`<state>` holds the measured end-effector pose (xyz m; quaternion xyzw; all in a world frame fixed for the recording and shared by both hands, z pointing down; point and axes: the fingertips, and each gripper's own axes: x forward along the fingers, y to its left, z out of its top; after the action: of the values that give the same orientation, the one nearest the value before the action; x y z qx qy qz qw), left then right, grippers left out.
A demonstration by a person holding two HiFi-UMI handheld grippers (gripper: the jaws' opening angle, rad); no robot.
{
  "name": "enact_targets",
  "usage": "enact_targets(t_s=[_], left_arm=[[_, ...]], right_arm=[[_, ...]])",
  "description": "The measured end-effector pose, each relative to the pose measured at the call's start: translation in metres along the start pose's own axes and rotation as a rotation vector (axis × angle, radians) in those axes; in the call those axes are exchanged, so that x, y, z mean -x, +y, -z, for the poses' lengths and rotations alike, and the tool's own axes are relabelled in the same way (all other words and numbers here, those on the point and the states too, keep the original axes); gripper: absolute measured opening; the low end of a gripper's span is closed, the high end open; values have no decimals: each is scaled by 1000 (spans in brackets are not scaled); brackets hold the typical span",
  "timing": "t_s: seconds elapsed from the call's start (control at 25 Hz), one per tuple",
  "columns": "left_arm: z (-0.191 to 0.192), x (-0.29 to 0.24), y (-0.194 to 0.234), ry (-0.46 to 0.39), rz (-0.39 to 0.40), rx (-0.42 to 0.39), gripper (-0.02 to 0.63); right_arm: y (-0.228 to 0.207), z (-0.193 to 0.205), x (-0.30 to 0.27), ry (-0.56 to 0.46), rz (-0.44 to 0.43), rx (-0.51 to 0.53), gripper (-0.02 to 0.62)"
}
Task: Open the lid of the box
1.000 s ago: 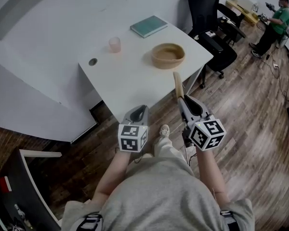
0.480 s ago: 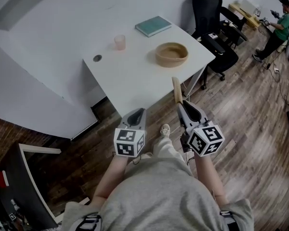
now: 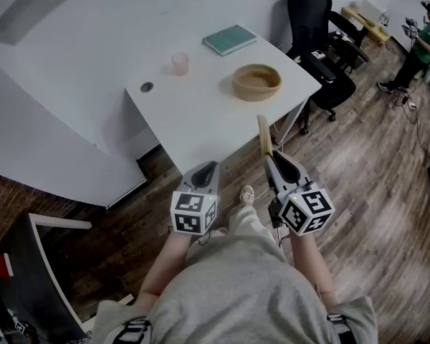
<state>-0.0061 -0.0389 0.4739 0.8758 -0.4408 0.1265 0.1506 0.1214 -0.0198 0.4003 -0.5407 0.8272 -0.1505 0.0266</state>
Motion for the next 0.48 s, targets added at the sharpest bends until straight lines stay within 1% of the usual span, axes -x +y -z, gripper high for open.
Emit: enact_targets(t_s=[0.48], left_arm=[[-5,-4,2,-3,6,-12,18]], right_arm=[[0,-4,-6,0,-8,4,66]])
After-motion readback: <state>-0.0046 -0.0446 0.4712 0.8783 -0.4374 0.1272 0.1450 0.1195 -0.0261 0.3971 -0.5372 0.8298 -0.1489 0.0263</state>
